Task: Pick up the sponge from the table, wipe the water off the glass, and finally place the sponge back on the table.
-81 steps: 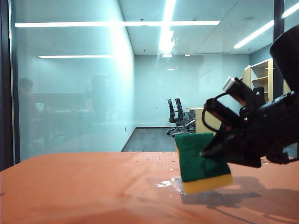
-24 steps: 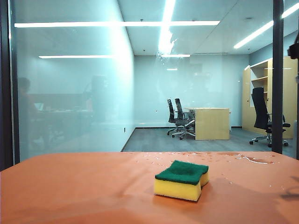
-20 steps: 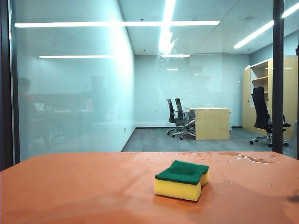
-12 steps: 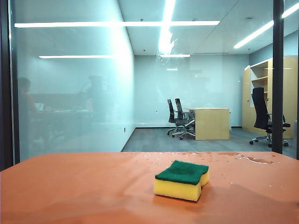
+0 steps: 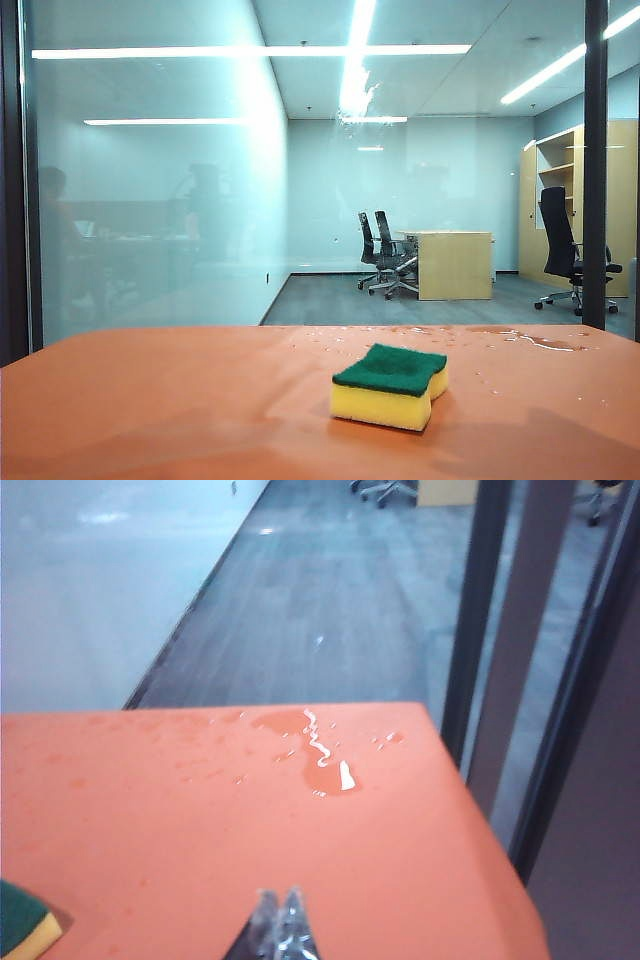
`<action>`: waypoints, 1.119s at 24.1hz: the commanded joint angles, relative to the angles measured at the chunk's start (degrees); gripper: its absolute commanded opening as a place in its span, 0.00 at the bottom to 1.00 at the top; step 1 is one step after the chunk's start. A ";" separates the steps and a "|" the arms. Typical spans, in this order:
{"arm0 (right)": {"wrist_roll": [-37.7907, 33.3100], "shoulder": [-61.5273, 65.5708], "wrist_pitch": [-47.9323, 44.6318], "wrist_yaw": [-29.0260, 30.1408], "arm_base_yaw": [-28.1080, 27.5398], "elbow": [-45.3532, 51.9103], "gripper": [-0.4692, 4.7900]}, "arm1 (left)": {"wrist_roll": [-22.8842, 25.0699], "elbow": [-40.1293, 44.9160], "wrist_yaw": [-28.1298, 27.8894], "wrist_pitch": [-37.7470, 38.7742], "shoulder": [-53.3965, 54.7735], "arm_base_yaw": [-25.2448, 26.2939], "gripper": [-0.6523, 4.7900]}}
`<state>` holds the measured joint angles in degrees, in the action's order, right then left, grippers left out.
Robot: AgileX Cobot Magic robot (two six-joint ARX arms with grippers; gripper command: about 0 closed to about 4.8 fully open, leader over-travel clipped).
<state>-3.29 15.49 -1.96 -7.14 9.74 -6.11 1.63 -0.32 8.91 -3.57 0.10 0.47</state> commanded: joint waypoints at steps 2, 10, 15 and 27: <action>0.42 -5.49 5.29 -2.01 -0.04 -0.24 0.08 | 0.07 -0.17 0.11 -0.22 0.04 0.00 0.11; 0.37 -15.34 14.84 -4.04 0.00 0.87 0.08 | 0.07 -0.17 0.17 -0.17 0.04 0.00 0.11; 1.49 -15.37 16.28 -1.29 0.04 0.94 0.08 | 0.09 -0.15 0.31 0.22 0.04 0.00 0.11; 3.96 -15.37 8.68 10.73 0.04 1.18 0.08 | 1.55 -0.17 4.96 -2.10 0.04 -0.02 0.11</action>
<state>0.56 0.14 8.45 2.22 9.78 -4.73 3.01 -0.32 13.39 -4.16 0.14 0.47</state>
